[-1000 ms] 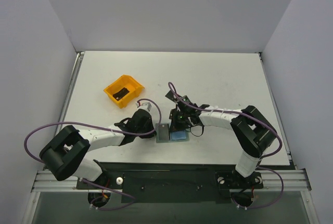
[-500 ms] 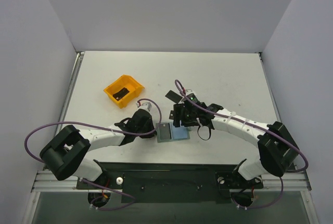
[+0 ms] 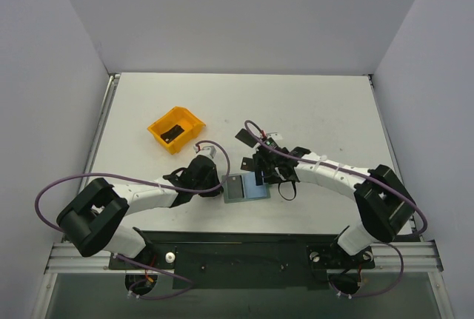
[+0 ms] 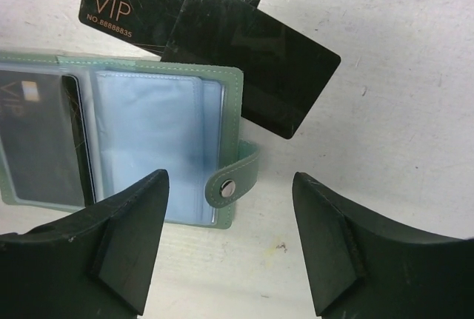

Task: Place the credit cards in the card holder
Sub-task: Insert the credit card into the card holder.

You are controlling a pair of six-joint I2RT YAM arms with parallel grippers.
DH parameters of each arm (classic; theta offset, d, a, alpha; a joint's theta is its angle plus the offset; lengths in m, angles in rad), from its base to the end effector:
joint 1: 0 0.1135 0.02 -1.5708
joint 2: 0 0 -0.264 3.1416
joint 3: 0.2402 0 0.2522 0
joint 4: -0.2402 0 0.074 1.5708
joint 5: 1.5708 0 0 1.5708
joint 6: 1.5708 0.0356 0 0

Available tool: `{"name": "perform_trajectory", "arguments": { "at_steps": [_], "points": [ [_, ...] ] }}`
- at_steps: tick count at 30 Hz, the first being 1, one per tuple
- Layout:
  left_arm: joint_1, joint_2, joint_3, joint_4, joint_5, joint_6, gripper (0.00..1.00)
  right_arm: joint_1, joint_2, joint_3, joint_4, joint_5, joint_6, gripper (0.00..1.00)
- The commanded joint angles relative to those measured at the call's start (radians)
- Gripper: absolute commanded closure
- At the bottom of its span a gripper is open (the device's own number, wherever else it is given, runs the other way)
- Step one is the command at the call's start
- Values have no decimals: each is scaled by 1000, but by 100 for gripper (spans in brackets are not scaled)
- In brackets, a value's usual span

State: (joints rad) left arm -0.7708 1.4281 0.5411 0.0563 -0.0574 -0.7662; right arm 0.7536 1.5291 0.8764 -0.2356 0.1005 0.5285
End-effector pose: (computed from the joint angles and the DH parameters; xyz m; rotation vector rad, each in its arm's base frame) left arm 0.1862 -0.1780 0.1419 -0.0221 2.5007 -0.6226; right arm 0.2278 0.2089 0.1913 -0.2367 2.4922 0.4307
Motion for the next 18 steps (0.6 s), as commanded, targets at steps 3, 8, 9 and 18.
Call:
{"name": "perform_trajectory", "arguments": {
  "at_steps": [3, 8, 9, 18],
  "points": [
    [-2, 14, -6, -76, 1, 13, 100, 3, -1, 20, 13, 21, -2, 37],
    [-2, -24, 11, -108, -7, 27, 100, -77, -66, -7, 65, -16, 17, 36],
    [-2, -47, 19, -125, -12, 36, 100, -98, -69, -7, 73, -56, 21, 36],
    [24, -172, 206, -251, -87, 99, 100, -224, 6, 68, 122, -211, 8, 49]
  ]
}}
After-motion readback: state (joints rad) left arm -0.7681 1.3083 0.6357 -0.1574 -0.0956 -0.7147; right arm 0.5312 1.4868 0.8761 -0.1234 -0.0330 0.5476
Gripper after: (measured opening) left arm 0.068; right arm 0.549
